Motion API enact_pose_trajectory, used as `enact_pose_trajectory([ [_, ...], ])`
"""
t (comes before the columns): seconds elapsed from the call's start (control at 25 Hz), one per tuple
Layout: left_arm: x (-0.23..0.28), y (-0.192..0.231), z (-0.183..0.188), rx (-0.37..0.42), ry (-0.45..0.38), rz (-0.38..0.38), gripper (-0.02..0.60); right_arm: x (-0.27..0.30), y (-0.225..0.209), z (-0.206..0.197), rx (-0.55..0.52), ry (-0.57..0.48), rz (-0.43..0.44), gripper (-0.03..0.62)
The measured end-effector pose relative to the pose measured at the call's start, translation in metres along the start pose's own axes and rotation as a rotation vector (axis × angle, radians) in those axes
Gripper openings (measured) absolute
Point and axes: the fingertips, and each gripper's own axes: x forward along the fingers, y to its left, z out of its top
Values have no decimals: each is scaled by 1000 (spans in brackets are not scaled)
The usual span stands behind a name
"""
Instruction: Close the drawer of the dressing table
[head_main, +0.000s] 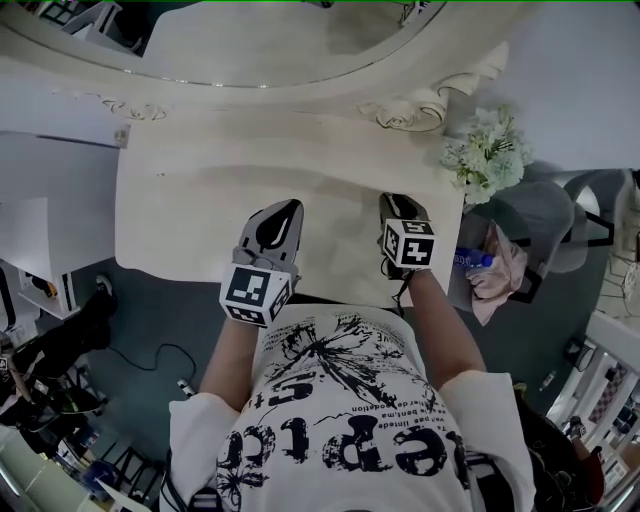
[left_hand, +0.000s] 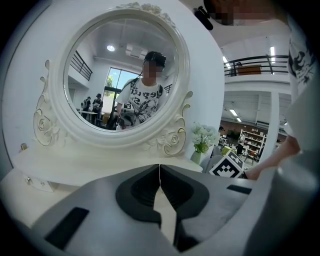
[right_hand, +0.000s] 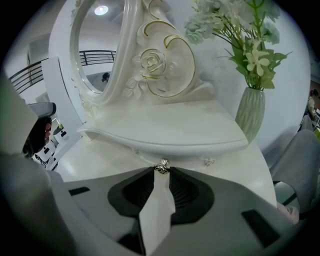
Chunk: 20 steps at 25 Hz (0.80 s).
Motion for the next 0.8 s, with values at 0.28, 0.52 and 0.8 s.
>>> enact_pose_trajectory([
  [0.28, -7, 5, 2, 3, -2, 17, 20, 1, 0, 1, -3, -17, -3, 104],
  [0.52, -11, 5, 5, -10, -12, 6, 20, -4, 6, 0, -15, -17, -20, 122],
  [0.8, -12, -8, 17, 25, -28, -35, 20, -47, 21, 17, -55, -112, -40, 114],
])
